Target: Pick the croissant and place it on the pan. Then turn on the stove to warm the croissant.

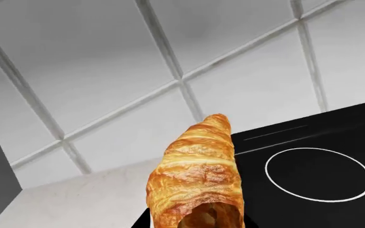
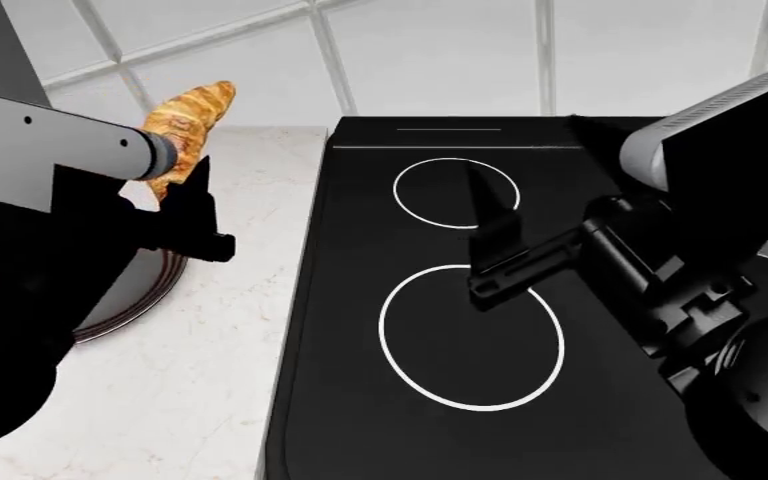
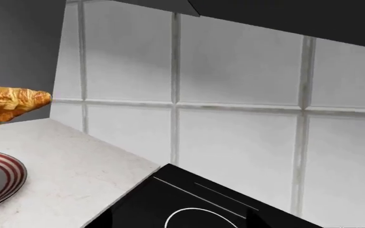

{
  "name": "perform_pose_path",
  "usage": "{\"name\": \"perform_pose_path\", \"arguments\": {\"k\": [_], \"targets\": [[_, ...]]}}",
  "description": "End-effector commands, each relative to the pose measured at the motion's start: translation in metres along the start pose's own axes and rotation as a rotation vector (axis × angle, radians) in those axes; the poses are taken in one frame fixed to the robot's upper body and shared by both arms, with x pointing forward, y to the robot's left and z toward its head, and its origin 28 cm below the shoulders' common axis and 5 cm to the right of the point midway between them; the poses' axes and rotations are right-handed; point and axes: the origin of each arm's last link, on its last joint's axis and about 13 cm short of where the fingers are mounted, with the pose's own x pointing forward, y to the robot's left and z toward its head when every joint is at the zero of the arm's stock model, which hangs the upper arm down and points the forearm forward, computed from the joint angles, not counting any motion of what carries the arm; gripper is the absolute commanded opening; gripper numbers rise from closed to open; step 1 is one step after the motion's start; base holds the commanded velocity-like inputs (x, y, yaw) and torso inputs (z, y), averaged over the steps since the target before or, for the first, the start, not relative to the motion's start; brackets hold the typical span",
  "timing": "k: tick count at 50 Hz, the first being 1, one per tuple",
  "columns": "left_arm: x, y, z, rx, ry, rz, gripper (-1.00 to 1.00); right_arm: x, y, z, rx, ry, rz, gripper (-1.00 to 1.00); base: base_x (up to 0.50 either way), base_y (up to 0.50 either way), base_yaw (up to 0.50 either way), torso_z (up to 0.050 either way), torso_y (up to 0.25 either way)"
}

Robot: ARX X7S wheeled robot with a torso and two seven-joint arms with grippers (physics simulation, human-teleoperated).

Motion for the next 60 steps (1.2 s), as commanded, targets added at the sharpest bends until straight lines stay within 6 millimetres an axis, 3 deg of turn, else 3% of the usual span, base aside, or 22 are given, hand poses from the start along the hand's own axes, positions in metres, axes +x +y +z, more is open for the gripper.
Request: {"name": "perform_pose_path", "arguments": {"k": [1,9,33,60], "targets": [[-0.001,-0.002,0.0,0.005,-0.004,-0.055,-1.0,-0.003,-0.001,0.006,-0.012,0.005,-0.019,1.0,0.0,0.0,0.0,0.0,0.0],[0.001,-0.005,0.001,0.013,-0.003,-0.084,-1.0,-0.005,-0.001,0.005,-0.011,0.013,-0.015,1.0,0.0,-0.05,0.0,0.0,0.0],[0.009,-0.009,-0.006,-0.005,-0.003,-0.154,-1.0,-0.012,0.005,0.025,-0.102,0.049,-0.001,1.0,0.0,-0.5,0.0,0.0,0.0],[0.011,-0.012,-0.01,-0.015,-0.003,-0.202,-1.0,-0.01,0.006,0.025,-0.1,0.064,0.006,1.0,0.0,-0.5,0.0,0.0,0.0]]}}
